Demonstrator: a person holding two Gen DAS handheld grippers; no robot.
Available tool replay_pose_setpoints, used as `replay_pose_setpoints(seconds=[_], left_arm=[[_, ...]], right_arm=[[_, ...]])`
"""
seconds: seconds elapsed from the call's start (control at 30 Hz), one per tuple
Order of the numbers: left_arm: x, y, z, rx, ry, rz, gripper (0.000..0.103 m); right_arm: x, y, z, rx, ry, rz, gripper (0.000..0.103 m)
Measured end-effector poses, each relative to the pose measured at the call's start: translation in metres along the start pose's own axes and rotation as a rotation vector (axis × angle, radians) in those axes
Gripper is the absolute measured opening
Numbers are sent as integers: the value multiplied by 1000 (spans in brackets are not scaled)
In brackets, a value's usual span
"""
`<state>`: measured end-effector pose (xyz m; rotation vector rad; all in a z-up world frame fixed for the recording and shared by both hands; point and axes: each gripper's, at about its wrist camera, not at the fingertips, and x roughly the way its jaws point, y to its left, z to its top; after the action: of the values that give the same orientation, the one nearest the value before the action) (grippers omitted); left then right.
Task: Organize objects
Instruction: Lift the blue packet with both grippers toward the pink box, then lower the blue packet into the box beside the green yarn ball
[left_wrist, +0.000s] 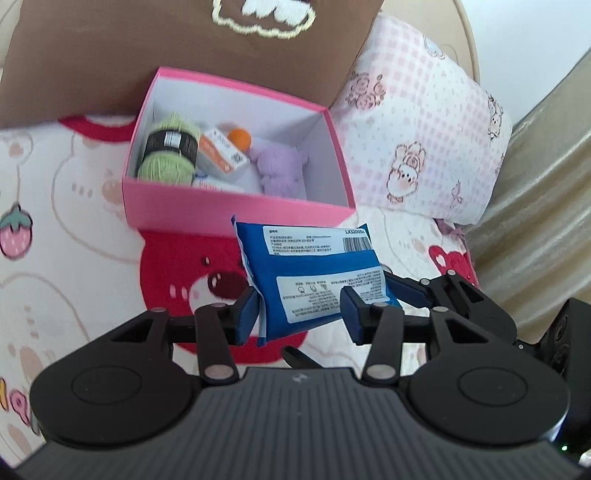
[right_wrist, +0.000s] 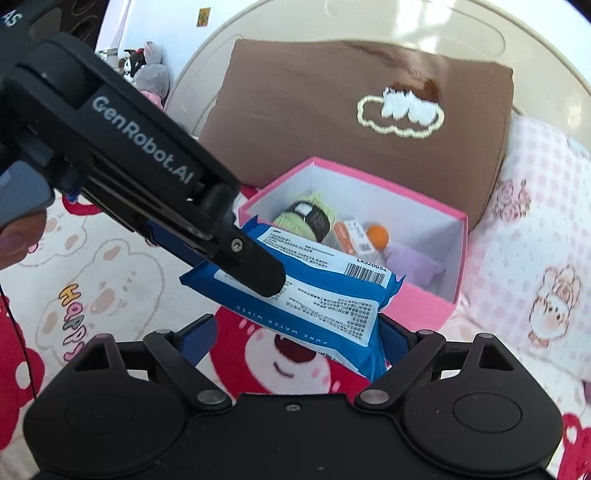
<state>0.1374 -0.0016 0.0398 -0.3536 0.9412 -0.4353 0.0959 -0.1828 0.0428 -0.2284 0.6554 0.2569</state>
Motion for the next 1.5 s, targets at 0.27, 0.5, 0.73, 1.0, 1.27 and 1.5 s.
replay_pose_setpoints(seconds=[0.27, 0.5, 0.73, 1.0, 1.27, 1.5], left_arm=[[0, -10, 33, 38, -42, 39, 46], [10, -5, 60, 6, -75, 35, 46], [25, 1, 84, -3, -80, 41, 46], [55, -2, 101, 15, -98, 79, 46], [100, 4, 119, 5, -150, 102, 45], [134, 23, 131, -45, -134, 89, 43]], right_arm=[[1, -12, 18, -23, -50, -13, 93], [19, -23, 41, -74, -77, -45, 92], [39, -33, 56, -84, -80, -54, 92], [70, -77, 67, 34, -75, 8, 83], [109, -104, 79, 45, 15, -29, 69], [140, -121, 80, 55, 85, -38, 62]])
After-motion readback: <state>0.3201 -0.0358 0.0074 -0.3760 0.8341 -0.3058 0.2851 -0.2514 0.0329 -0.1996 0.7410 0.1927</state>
